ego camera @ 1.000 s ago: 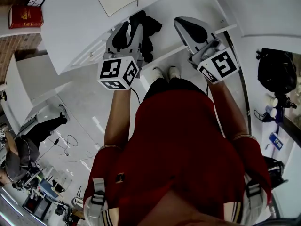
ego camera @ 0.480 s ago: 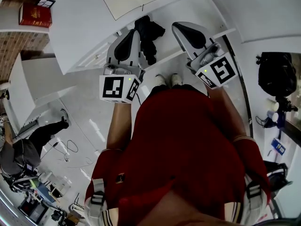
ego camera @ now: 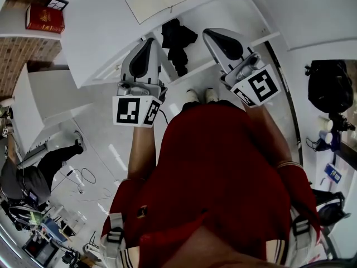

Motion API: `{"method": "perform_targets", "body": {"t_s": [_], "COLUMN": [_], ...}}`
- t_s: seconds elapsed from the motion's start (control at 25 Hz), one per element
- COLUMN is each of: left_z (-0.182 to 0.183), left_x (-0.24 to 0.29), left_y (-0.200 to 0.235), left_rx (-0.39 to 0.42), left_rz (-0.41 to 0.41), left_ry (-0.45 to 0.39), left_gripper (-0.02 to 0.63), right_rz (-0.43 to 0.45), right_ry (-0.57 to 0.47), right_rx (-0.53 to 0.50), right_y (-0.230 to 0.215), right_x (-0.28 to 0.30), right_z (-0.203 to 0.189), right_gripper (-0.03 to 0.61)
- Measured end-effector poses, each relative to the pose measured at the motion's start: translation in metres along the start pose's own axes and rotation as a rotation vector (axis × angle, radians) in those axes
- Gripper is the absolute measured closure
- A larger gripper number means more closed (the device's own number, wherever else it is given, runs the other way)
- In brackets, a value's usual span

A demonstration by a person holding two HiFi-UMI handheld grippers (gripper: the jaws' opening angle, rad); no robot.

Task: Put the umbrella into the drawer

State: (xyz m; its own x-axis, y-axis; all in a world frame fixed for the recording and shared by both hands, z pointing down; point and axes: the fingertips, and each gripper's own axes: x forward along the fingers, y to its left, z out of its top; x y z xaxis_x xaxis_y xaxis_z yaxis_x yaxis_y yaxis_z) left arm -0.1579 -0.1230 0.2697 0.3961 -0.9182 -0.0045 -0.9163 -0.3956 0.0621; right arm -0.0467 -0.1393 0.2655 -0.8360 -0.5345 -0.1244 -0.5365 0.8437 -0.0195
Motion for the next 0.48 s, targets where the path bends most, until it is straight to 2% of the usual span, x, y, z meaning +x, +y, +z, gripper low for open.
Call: {"method": "perform_targets", "body": {"t_s": [0.48], "left_z": [-0.009], "left_x": [0.0014], "left_y": [-0.0027], "left_rx": [-0.015], "left_rz": [0.002], "left_ry": [0.015], "left_gripper": [0.607], "right_rz": [-0.007], "right_ry": [0.01], "right_rx": [-0.011], "right_y": [-0.0061], "right_x": [-0.0066], "right_z": [-0.0001], "right_gripper": [0.58]}}
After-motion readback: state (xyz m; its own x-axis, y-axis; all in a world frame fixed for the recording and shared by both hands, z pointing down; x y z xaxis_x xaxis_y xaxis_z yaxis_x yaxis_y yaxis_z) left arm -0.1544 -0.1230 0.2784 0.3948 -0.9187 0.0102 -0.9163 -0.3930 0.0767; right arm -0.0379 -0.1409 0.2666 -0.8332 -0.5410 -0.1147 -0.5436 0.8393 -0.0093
